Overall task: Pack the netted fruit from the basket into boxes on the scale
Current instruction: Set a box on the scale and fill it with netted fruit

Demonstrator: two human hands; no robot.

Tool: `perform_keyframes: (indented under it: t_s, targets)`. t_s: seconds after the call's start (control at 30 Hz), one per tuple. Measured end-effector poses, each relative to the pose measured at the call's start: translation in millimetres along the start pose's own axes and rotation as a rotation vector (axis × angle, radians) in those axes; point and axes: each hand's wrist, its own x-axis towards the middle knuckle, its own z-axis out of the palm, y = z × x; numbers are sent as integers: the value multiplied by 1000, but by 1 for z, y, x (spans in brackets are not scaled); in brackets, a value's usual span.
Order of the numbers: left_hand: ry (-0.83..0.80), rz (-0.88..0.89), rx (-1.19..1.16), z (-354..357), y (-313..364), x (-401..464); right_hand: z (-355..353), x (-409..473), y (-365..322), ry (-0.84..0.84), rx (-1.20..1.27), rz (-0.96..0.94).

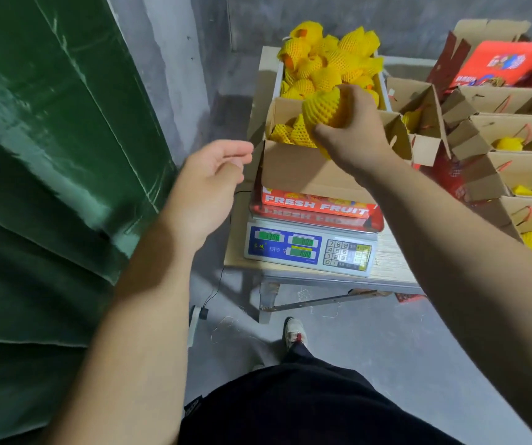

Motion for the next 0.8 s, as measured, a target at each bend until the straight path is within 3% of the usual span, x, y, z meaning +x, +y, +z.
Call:
perform_keyframes:
  t_s: [0.1, 0.23, 0.47, 0.8]
  targets:
    - [73, 2, -56, 9, -3, -3, 14, 26, 5, -136, -297, -123]
    - [107, -19, -67, 11, -4, -1, 21, 43, 5, -339, -544, 1]
    - [-5, -95, -41, 23, -9, 5, 28, 26, 12, -424, -497, -19]
    - [-21, -99, -53, 28, -16, 13, 36, 6, 10, -409, -523, -192]
